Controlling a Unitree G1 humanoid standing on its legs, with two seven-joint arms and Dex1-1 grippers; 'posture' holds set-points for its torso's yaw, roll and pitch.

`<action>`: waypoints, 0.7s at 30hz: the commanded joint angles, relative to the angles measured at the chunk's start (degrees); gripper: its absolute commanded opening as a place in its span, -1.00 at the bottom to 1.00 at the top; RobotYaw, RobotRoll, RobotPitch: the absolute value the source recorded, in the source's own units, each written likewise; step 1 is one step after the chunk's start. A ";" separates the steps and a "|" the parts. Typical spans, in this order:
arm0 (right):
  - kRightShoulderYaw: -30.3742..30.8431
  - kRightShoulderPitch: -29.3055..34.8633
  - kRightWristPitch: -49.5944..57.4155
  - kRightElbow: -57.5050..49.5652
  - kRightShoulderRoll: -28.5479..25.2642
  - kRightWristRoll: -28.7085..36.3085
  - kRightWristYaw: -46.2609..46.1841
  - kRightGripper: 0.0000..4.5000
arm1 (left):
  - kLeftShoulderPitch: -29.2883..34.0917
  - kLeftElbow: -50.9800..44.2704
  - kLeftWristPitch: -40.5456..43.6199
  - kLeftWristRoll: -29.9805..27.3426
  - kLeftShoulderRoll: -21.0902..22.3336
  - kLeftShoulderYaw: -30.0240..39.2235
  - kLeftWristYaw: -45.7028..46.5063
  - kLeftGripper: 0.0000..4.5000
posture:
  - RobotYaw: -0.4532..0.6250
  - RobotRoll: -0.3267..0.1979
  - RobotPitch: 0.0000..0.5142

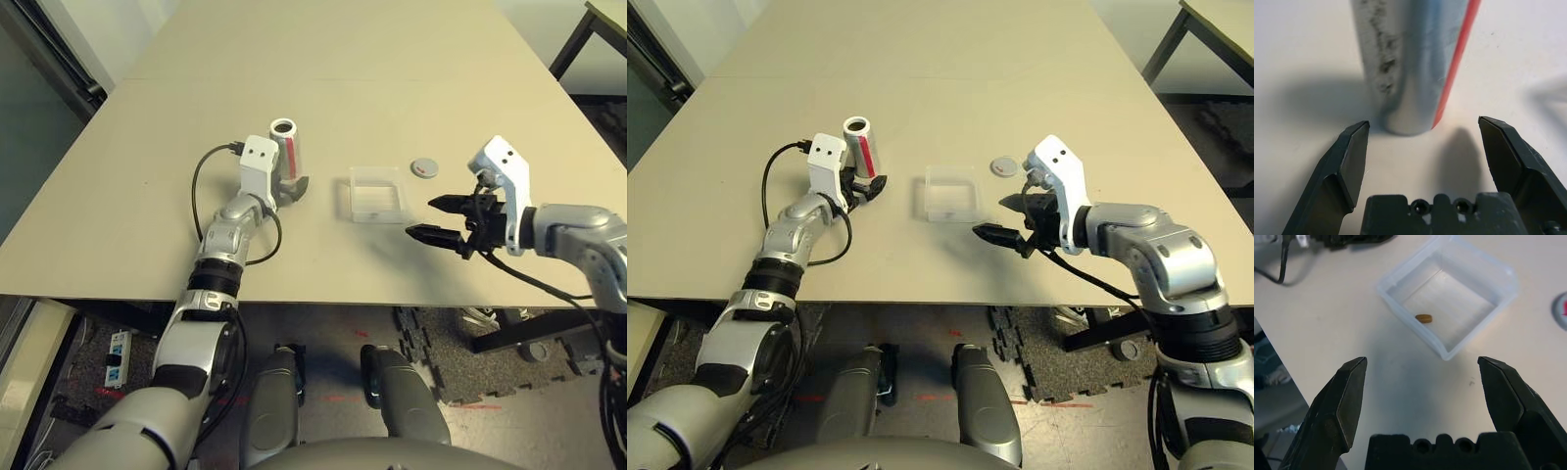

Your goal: Pour the medicine from the bottle into the box.

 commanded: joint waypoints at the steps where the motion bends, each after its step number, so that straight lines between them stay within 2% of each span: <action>1: -1.38 0.20 0.70 -0.95 -1.00 1.64 -0.24 1.00 | 2.06 -4.10 3.28 -1.62 1.55 0.76 -0.36 0.99 | -0.11 0.25 -0.28; 7: -6.53 -0.61 1.81 0.10 0.06 4.86 -2.72 1.00 | 6.09 -13.66 8.63 -3.75 4.48 1.85 -0.67 0.99 | -0.08 0.25 -0.26; 11: -10.16 -1.88 -1.08 4.92 3.85 2.26 -10.36 1.00 | 7.37 -18.37 11.10 -5.61 6.15 4.32 0.35 0.99 | -0.06 0.25 -0.24; 14: -12.32 -3.75 -9.40 12.47 9.13 -2.89 -19.15 1.00 | 6.28 -17.18 9.64 -6.27 7.65 6.75 1.31 0.99 | -0.04 0.25 -0.20; 17: -14.56 -5.89 -15.93 18.96 13.63 -5.42 -25.58 1.00 | 4.46 -13.54 5.84 -6.85 8.54 8.89 2.07 0.99 | -0.03 0.25 -0.18; 21: -16.64 -8.38 -25.51 28.85 16.74 -8.35 -30.67 1.00 | 0.63 -4.91 -0.87 -7.04 9.99 11.53 3.38 0.99 | -0.02 0.25 -0.10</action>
